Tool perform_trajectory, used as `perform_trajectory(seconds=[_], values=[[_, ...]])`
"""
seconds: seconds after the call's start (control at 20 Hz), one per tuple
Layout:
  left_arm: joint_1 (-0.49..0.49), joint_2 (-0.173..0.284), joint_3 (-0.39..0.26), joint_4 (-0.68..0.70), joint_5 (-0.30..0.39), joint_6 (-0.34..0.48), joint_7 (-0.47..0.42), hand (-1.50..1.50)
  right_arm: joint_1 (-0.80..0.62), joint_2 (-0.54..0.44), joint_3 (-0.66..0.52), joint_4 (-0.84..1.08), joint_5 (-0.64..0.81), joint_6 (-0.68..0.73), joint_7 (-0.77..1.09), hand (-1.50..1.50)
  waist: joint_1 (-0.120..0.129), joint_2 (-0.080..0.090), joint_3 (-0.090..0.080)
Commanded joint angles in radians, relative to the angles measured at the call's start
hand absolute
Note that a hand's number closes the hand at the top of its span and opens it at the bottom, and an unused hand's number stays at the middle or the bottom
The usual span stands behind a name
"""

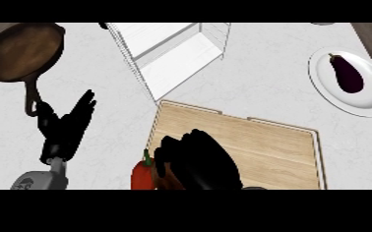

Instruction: Pick the sweet potato from the tray and place it in the tiered shelf

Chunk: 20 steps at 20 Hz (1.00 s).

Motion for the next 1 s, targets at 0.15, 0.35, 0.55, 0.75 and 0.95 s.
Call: perform_trajectory(seconds=[0.15,0.35,0.55,0.75,0.95], values=[[0.019,-0.005,-0.003,0.012,-0.021,0.031,0.054,0.0,-0.232,0.013,-0.177,-0.238,-0.297,0.048,0.122,1.5,-0.031,-0.005,-0.007],[0.066,-0.005,0.008,-0.001,0.004,-0.008,0.03,0.0,-0.389,0.014,-0.37,-0.272,-0.433,0.126,0.268,1.5,-0.033,-0.005,-0.007],[0.036,-0.022,0.004,0.051,-0.022,0.002,0.013,0.0,-0.591,0.014,-0.564,-0.158,-0.515,0.163,0.317,1.5,-0.038,-0.002,-0.007],[0.015,-0.035,0.01,0.056,-0.024,0.005,0.017,0.0,-0.759,0.002,-0.669,-0.018,-0.552,0.13,0.353,1.5,-0.039,-0.001,-0.007],[-0.013,-0.028,0.017,0.056,-0.027,0.009,0.057,0.0,-0.925,-0.028,-0.756,0.152,-0.559,0.101,0.368,1.5,-0.037,0.0,-0.007]])
